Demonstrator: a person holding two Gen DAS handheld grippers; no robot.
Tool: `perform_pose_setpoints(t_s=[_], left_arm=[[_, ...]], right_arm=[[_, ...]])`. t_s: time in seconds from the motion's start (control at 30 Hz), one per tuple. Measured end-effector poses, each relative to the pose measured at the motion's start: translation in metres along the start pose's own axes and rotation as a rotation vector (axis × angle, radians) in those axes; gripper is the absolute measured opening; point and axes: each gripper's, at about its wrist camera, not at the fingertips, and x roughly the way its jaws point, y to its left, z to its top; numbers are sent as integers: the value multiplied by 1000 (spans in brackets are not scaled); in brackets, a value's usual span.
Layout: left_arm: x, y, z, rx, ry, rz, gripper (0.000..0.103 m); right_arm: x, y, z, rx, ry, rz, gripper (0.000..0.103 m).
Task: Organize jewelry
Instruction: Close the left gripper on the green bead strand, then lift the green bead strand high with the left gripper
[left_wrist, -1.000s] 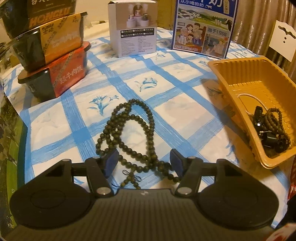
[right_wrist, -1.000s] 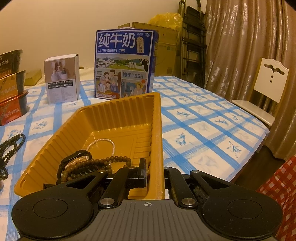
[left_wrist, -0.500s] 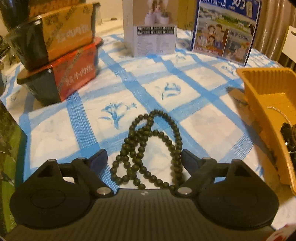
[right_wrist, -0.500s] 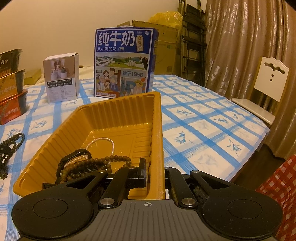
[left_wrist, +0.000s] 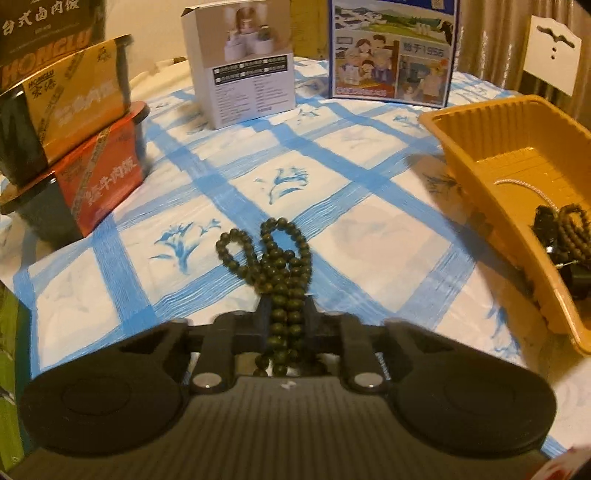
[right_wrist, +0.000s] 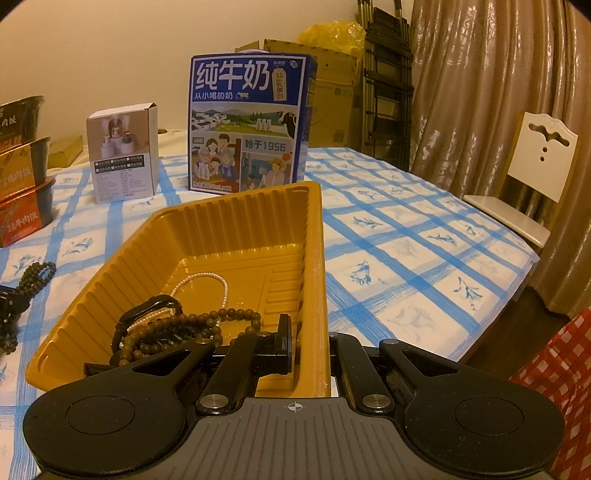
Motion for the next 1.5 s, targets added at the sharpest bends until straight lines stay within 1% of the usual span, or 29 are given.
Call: perform_pose_setpoints(t_s=[0.07, 0.2, 0.37, 0.4, 0.43, 0.57, 0.73, 0.83, 0.93, 1.0, 1.3, 1.5], left_arm=[[-2, 2, 1, -18, 4, -9, 14], [-14, 5, 4, -19, -10, -10, 13], [-52, 12, 20, -25, -90, -18, 13], [-60, 14, 24, -26, -109, -21, 12], [-69, 15, 30, -26, -132, -24, 6], [-101, 21, 50, -43, -209, -46, 6], [-131, 19, 72, -50, -278, -77, 6], [-138, 17, 76, -32, -278, -72, 6], [-147, 19, 78, -62, -283, -95, 6], [-158, 20, 83, -65, -300, -97, 6], [-223, 18, 132, -26, -444, -134, 6], [-260, 6, 165, 20, -534, -166, 6]], right_arm=[[0, 0, 0, 0, 0, 0, 5], [0, 0, 0, 0, -2, 2, 5], [4, 2, 1, -1, -8, 7, 5], [5, 2, 2, -2, -10, 9, 5], [5, 3, 2, -2, -12, 10, 5], [8, 6, 6, -3, -18, 20, 5], [9, 12, 11, -15, -25, 26, 5], [8, 13, 12, -12, -30, 31, 5], [8, 13, 12, -17, -28, 32, 5], [8, 13, 12, -14, -25, 32, 5], [9, 13, 13, -15, -24, 32, 5], [10, 14, 12, -12, -21, 35, 5]])
